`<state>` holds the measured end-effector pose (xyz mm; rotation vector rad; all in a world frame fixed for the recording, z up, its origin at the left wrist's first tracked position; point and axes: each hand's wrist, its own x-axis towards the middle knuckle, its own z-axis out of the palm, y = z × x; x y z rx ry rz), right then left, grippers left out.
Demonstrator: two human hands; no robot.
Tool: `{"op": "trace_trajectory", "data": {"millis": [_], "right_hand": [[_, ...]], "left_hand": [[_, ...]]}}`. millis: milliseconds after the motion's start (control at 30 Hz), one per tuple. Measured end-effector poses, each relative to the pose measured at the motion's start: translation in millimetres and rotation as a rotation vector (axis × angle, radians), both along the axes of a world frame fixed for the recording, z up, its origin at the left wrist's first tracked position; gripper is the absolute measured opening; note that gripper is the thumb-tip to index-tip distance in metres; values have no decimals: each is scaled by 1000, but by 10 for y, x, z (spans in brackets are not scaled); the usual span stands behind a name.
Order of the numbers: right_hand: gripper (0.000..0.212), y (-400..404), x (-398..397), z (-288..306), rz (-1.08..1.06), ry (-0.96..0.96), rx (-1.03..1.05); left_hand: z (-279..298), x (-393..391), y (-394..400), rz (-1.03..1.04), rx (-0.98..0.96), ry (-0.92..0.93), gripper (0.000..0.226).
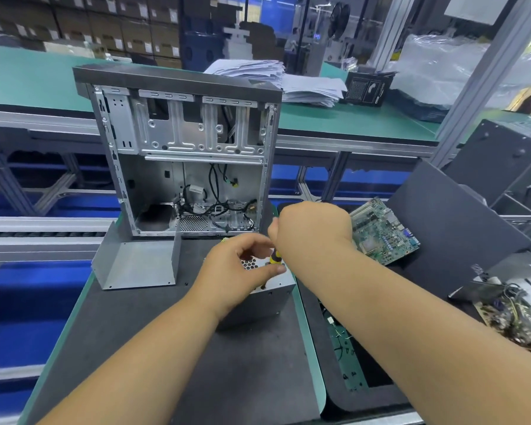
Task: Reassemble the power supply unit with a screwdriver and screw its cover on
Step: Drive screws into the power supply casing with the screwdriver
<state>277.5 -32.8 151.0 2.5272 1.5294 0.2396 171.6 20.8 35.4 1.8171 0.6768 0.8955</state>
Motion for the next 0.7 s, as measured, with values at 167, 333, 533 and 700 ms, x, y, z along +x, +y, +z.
{"op": "trace_trajectory", "data": {"millis": [167,333,533,700], "right_hand": [[21,-139,15,-45,197,123,36],[22,-253,217,-79,500,271,-11],[33,-219,182,-122,427,-67,72],[36,-220,26,-172,261,-122,157]], "left_hand": [[102,70,-56,33,81,-56,24],[104,3,35,42,270,76,11],[145,-44,15,-119,161,57,25],[162,-7,-52,-46,161,-12,19]]}}
